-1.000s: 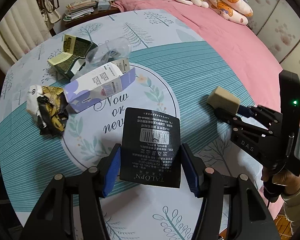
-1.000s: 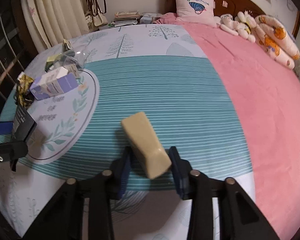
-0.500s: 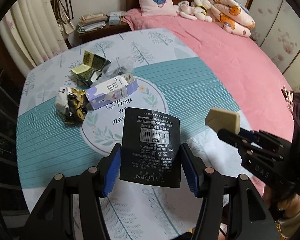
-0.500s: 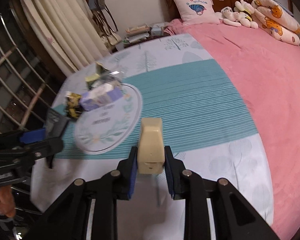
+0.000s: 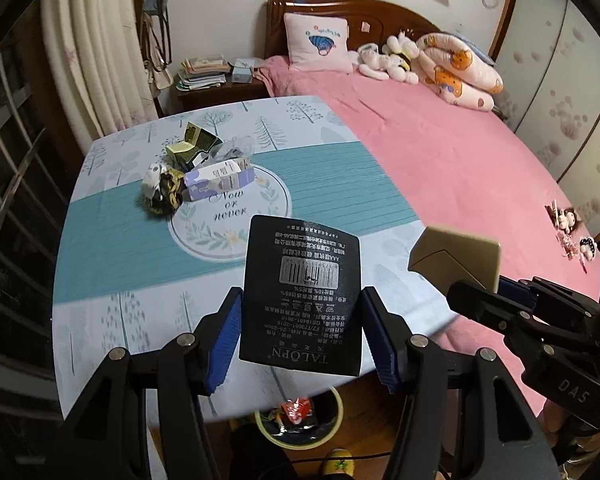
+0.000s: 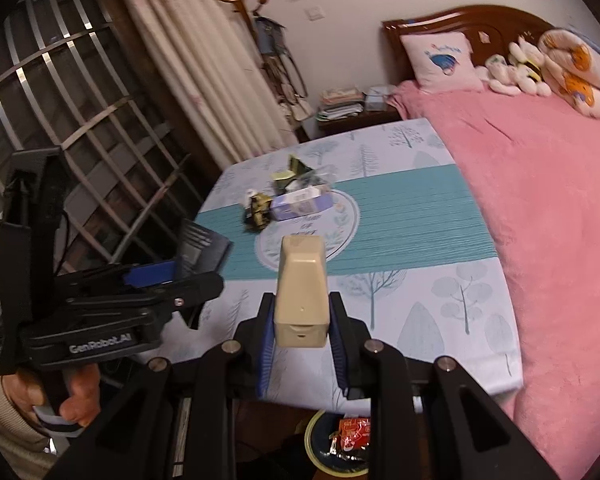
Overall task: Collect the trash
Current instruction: 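Carry the packet and sponge block off the table toward the bin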
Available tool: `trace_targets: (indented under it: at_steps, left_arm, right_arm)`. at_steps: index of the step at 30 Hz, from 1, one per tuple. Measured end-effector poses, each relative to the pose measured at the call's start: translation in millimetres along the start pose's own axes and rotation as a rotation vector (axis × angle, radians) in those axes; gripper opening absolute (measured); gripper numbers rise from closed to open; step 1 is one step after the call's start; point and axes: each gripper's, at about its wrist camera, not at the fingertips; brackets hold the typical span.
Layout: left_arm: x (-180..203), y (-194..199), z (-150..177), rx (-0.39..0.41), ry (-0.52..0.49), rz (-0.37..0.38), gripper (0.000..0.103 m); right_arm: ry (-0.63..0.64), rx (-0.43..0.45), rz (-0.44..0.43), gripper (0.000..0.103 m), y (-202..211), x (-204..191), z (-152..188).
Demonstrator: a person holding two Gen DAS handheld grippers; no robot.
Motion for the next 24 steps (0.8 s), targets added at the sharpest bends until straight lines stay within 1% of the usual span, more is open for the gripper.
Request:
trace_targets:
  at_steps: [3,5,6,9,12,18,21,24]
  left_arm:
    - [16.8,17.5,19.2,0.011,0.020,-0.012,0.057]
    - [27.3,25.5,33.7,0.009,0.038,-0.018,0.057]
    - [31.7,27.5,40.7,0.002,0.045,-0.019,0.057]
    - [45.0,29.6,62.8,-0.032,0.060,-0.015,0.057]
    - [55.9,25.0,82.9,-0.082,0.062,-0.012,0.057]
    - [70.3,6.2,120.2,-0.177,0.058,0.003,0.057]
    - [71.8,-14.7,140.6,-0.227,0.066,0.025,0.057]
    - [71.6,-47.9,166.0,-0.290,0.080,0.044,0.057]
  right_arm:
    - [0.033,-0.024,-0.026,0.025,17.7,0.0,18.3]
    - [0.054,-0.038,-0.030,0.025,24.5,0.1,28.9]
    - [0.063,-0.059,-0.033,0.025,28.5,1.2,36.2]
    - [0.067,-0.098,-0.043,0.025,33.8,6.8,54.5]
    - [0.048,-0.151,-0.042,0.025,30.8,17.6,76.0]
    - [-0.011,-0.253,-0.019,0.025,9.4,38.7,112.3]
    - [-0.018,-0.303,0.017,0.025,-11.3,50.6,135.3]
    - [-0.049,-0.360,0.063,0.025,-42.6,69.8,161.5]
Point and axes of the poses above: each gripper's, at about its wrist camera, not at the fingertips, and y roughly against the way its jaws point, x to its right, z to its underside, and after that the axes turned 15 degrees about -y, right-handed
